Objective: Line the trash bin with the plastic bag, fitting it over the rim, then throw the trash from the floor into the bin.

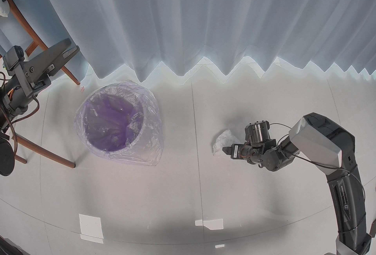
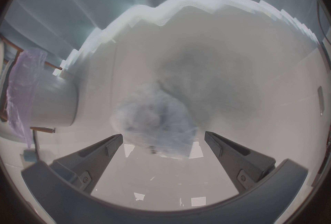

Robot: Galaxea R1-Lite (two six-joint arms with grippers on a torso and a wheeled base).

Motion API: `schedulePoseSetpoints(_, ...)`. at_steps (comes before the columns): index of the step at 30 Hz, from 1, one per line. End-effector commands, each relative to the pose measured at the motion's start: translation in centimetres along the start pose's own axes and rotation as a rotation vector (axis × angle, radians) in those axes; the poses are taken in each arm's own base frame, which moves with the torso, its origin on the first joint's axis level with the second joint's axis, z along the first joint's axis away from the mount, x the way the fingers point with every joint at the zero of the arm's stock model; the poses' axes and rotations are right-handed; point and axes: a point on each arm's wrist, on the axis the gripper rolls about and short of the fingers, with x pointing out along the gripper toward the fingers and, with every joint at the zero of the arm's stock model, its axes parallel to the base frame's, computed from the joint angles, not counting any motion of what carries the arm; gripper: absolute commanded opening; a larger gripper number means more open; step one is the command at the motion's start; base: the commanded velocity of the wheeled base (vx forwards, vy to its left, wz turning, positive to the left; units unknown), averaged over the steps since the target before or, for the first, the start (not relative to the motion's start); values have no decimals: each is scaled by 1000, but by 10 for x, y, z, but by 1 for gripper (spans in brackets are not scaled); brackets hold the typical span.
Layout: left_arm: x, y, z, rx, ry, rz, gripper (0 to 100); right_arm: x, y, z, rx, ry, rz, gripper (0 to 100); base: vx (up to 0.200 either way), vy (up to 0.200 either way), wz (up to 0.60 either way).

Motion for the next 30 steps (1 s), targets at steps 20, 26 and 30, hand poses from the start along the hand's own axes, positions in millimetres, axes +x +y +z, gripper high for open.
schedulePoseSetpoints(20, -4, -1, -2, -5, 4, 11, 100, 67, 26, -10, -91, -14, 56, 0, 0, 0, 0)
schedulePoseSetpoints(26, -3, -1, -3, -8, 7, 6, 100, 66, 24, -10, -86, 3, 32, 0, 0, 0, 0)
schedulePoseSetpoints(30, -2, -1, -2, -9, 4, 5, 100, 39, 27, 14, -62, -41, 8, 0, 0, 0, 0)
